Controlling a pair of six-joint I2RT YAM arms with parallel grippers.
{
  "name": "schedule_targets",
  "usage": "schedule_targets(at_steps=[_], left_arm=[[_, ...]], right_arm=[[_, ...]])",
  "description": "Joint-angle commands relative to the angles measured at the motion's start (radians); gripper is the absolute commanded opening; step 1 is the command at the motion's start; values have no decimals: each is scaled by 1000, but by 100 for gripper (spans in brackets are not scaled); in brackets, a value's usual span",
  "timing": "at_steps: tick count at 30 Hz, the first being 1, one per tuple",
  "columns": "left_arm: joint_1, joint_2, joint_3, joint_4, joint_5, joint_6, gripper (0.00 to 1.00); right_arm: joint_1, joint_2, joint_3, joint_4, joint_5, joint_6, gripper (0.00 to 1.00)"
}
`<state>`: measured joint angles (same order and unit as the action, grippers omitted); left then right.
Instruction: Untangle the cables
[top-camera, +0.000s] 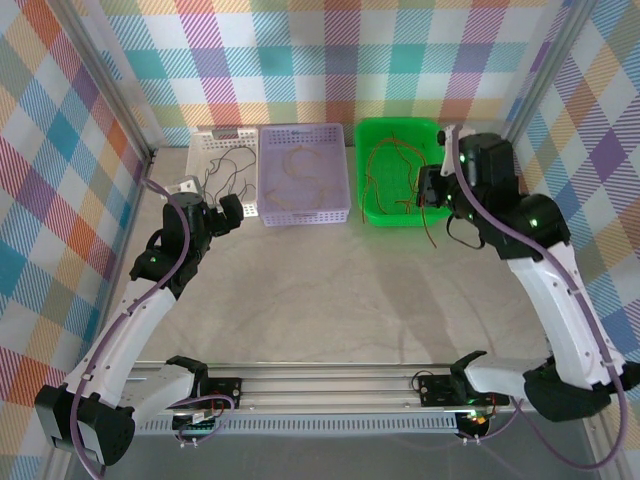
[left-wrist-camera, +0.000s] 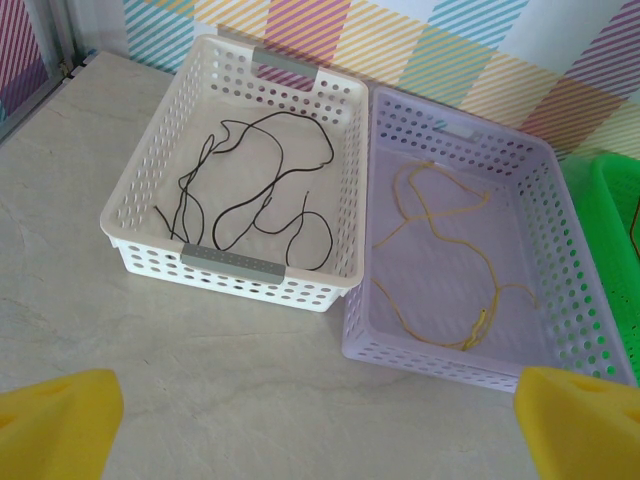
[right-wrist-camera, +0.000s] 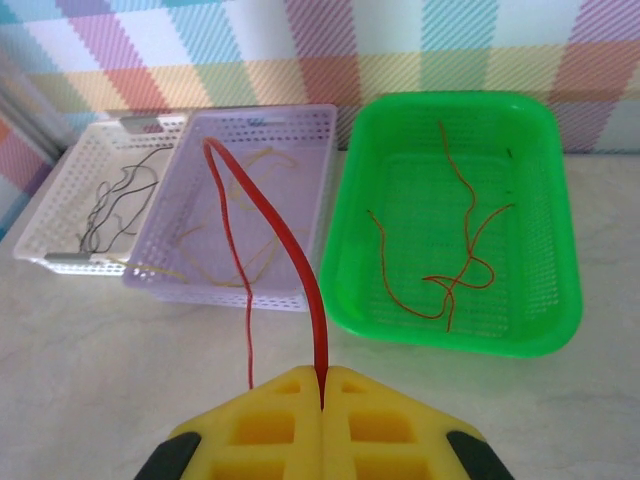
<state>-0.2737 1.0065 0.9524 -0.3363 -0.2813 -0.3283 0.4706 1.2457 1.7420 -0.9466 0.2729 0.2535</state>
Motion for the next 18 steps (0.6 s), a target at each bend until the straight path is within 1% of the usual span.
schedule_targets(at_steps=[1,4,6,9,12,18], left_arm=[[-5,-16,-12,34,-3,3,100],[-5,-14,-11,35,-1,5,100],[-7,-14,-12,36,-2,3,100],[-7,-11,-12,36,0,4,100],[-7,-9,-10,37,4,4,100],[-7,-5,-10,36,5,3,100]], right_arm=[[-62,68,50,5,-32,-4,0],[-148,134,72,24,-90,24,0],[-214,185,92,31,-151,55,0],[-266,264,135,25,-160,66,0],[-292,338,174,22,-162,77,0],[-294,492,240,0,-78,41,0]])
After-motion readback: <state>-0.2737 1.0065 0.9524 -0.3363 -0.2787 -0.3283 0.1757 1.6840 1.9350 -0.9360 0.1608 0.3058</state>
